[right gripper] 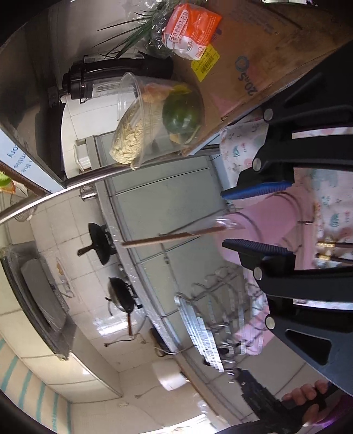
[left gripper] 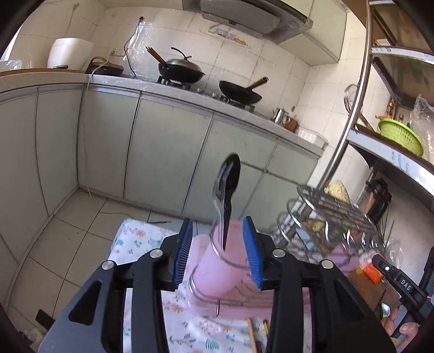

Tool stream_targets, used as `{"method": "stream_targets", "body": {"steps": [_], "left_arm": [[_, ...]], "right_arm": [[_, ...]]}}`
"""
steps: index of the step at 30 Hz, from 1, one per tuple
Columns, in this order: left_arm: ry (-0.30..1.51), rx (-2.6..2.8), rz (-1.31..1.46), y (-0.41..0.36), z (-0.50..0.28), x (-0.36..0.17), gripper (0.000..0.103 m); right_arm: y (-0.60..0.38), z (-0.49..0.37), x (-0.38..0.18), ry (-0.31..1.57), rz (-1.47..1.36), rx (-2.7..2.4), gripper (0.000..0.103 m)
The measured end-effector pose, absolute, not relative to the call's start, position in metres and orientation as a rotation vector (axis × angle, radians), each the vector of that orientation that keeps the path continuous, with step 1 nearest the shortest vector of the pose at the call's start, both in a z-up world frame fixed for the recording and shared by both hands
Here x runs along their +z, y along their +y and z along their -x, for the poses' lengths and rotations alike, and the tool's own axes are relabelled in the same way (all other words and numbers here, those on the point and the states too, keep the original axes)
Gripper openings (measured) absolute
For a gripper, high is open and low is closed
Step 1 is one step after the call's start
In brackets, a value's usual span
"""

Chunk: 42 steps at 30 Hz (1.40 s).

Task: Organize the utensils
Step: 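Lower the clear fork into the pink cup with left tool while right inserts the clear spoon, then grasp a dark brown chopstick with the left tool while the right grasps a gold-tipped chopstick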

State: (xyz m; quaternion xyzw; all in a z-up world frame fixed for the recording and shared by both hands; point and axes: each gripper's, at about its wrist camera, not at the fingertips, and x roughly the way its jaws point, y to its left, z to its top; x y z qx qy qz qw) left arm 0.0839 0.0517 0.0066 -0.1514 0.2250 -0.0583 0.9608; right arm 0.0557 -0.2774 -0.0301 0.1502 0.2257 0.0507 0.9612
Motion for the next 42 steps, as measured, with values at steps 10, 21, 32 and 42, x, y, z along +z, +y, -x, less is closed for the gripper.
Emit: {"method": "stream_targets", "body": {"steps": [10, 21, 32, 42], "left_arm": [[0.77, -0.274, 0.216, 0.016, -0.058, -0.042, 0.038], [1.175, -0.372, 0.327, -0.019, -0.077, -0.115, 0.024], [1.291, -0.368, 0.215, -0.048, -0.061, -0.14, 0.015], [1.237, -0.345, 0.263, -0.04, -0.066, -0.124, 0.005]], "right_arm": [[-0.263, -0.046, -0.091, 0.788, -0.33, 0.181, 0.029], [-0.26, -0.039, -0.138, 0.946, -0.409, 0.288, 0.029], [-0.261, -0.041, -0.15, 0.972, -0.462, 0.348, 0.026], [-0.256, -0.04, -0.154, 0.987, -0.458, 0.376, 0.026]]}}
